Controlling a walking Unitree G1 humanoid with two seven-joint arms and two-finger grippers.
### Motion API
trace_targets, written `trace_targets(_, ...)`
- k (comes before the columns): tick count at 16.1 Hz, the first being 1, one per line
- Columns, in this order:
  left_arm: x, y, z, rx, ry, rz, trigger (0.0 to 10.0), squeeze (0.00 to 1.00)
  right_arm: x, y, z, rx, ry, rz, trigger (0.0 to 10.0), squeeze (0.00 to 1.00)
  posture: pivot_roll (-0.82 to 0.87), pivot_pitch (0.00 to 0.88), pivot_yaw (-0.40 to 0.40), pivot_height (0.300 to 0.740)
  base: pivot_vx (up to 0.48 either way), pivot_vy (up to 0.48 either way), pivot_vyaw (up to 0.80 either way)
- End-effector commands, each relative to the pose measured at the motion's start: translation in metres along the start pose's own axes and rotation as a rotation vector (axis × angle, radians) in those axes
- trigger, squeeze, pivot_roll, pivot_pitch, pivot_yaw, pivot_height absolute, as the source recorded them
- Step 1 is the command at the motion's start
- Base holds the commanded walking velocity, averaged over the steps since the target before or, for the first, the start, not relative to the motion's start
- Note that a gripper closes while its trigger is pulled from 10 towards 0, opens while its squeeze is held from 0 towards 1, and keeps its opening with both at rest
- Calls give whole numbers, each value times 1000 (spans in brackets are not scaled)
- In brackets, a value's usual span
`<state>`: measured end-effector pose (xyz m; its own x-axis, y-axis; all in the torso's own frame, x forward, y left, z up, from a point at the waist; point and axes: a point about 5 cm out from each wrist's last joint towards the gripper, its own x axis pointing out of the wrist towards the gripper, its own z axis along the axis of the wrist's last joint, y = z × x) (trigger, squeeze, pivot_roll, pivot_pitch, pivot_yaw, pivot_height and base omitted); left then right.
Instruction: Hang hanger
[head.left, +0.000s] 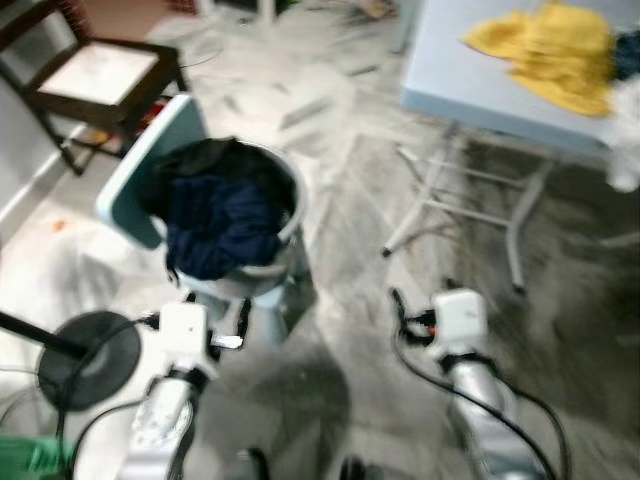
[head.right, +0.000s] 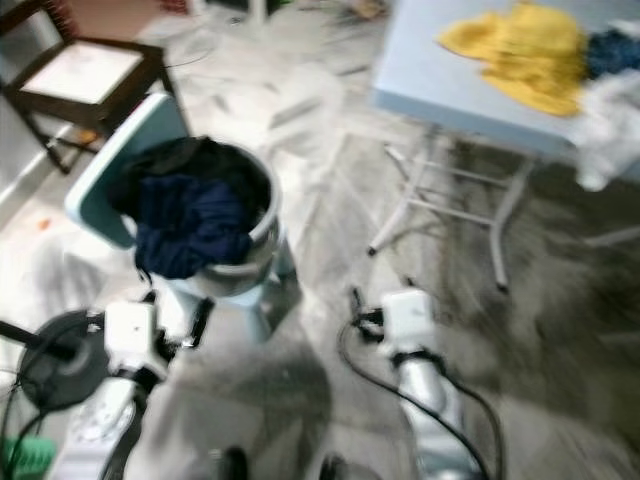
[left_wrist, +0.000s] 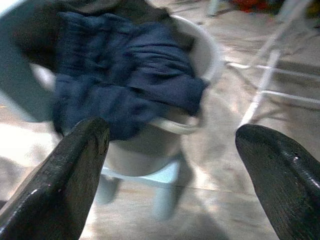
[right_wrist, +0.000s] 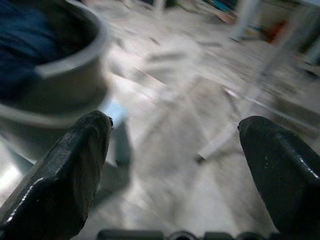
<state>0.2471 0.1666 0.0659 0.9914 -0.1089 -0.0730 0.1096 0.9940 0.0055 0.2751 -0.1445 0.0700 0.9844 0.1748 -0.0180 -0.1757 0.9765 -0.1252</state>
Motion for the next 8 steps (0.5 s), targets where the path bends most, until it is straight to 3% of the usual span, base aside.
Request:
trace_targets(1,-1,-5,1,-11,3,-15,10000,0,-5,-8,-4,-7,17,-20,10000,0,1,212,-60,740,315,0,0)
trace_targets(4,-1,-5,2,-14,13,-14,10000,0,-5,-10,-5,-11,22,-21,10000,0,3,211,-59,740,315,0,0)
trace_targets(8,-2,-4,2,-18,20,-13,10000,0,-5,-8,-7,-8,28,-16,10000,0,7,211,-57,740,291,292,0)
